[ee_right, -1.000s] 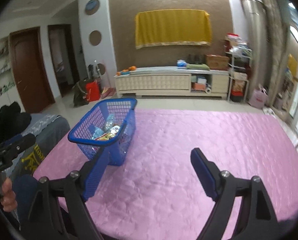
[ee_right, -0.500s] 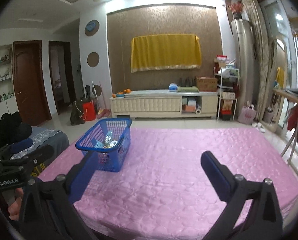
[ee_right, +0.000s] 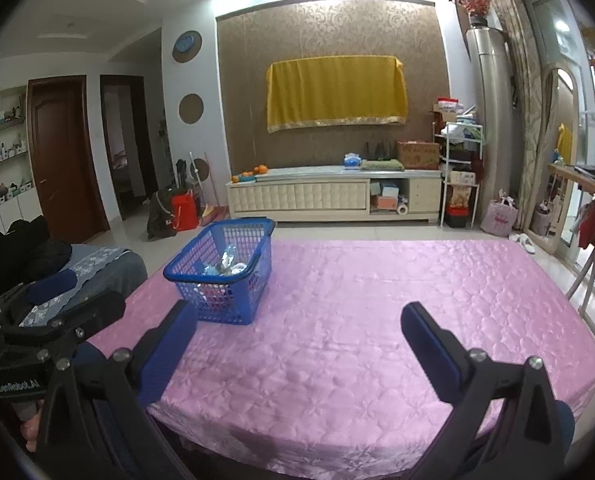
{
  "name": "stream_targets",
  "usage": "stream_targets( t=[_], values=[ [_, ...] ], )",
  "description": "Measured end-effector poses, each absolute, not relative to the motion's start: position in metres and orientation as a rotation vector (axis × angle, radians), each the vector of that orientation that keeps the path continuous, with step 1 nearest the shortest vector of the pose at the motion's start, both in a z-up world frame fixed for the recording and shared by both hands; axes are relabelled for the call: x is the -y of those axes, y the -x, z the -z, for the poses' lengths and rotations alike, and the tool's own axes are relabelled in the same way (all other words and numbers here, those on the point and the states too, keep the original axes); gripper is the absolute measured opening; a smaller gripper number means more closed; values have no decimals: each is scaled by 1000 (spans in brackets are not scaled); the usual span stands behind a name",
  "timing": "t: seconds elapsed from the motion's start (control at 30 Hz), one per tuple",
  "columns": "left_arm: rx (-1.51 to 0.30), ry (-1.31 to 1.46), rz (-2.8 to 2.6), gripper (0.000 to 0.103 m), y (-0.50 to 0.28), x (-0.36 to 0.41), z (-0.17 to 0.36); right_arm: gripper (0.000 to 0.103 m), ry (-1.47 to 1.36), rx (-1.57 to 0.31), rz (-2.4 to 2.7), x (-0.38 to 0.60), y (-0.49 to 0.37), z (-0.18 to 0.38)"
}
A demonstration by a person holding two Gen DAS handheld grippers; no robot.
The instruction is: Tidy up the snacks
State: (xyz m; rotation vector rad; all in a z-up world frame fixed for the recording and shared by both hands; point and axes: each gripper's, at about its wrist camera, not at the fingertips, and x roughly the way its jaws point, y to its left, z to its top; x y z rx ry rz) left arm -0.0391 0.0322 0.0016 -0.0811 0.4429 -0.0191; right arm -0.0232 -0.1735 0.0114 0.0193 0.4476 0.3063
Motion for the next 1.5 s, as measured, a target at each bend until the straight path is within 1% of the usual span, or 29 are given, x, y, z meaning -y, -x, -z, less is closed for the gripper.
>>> stream_targets(
  t=[0.8,1.5],
  values=[
    [-480,70,0,103,37,-27,3,103,-49,-510,-322,178,17,-5],
    [-493,79,-10,103,36,-23,4,103,-53,-518,-325,179,17,-6]
  ],
)
